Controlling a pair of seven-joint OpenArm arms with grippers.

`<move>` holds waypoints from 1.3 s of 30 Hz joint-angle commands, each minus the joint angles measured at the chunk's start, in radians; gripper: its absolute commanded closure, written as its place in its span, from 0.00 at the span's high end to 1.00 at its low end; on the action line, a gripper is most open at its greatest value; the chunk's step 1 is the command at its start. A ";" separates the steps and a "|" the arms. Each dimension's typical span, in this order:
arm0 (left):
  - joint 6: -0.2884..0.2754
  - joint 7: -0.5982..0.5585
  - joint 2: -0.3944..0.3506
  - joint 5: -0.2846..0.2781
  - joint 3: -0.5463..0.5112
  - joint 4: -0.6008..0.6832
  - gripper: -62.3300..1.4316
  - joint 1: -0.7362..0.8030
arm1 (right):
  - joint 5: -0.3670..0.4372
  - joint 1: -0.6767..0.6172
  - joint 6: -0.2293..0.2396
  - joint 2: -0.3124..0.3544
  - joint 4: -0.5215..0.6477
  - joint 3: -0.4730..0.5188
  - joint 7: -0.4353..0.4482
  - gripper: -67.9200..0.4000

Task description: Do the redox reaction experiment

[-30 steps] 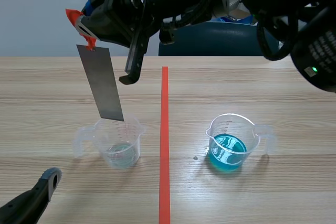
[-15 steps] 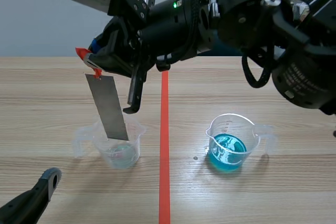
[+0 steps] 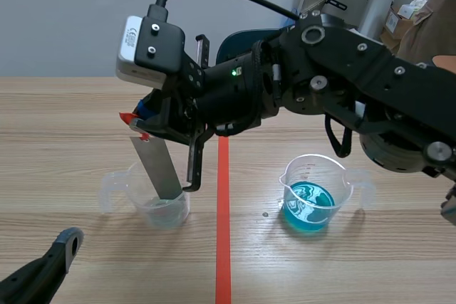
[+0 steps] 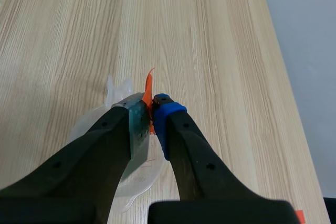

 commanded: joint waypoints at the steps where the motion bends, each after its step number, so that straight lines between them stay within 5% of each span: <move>1: 0.005 -0.021 0.010 -0.002 -0.003 0.026 1.00 -0.003 | -0.018 0.010 -0.027 -0.003 0.003 0.003 0.047 0.02; 6: 0.005 -0.021 0.010 -0.002 -0.003 0.026 1.00 -0.003 | -0.080 0.005 -0.038 -0.003 -0.041 0.003 0.120 0.02; 24: 0.005 -0.021 0.010 -0.002 -0.003 0.026 1.00 -0.003 | -0.096 0.005 -0.031 -0.025 -0.044 0.003 0.123 0.02; 28: 0.005 -0.021 0.010 -0.002 -0.003 0.026 1.00 -0.003 | -0.103 0.005 0.031 -0.028 -0.044 0.003 0.121 0.26; 35: 0.005 -0.020 0.010 -0.002 -0.003 0.026 1.00 -0.003 | -0.103 0.005 0.031 -0.035 -0.044 0.003 0.120 0.71; 38: 0.005 -0.020 0.010 -0.002 -0.003 0.026 1.00 -0.003 | -0.103 0.005 0.031 -0.042 -0.044 0.003 0.119 1.00; 39: 0.005 -0.019 0.010 -0.002 -0.003 0.026 1.00 -0.003 | -0.103 0.005 0.031 -0.043 -0.044 0.003 0.118 1.00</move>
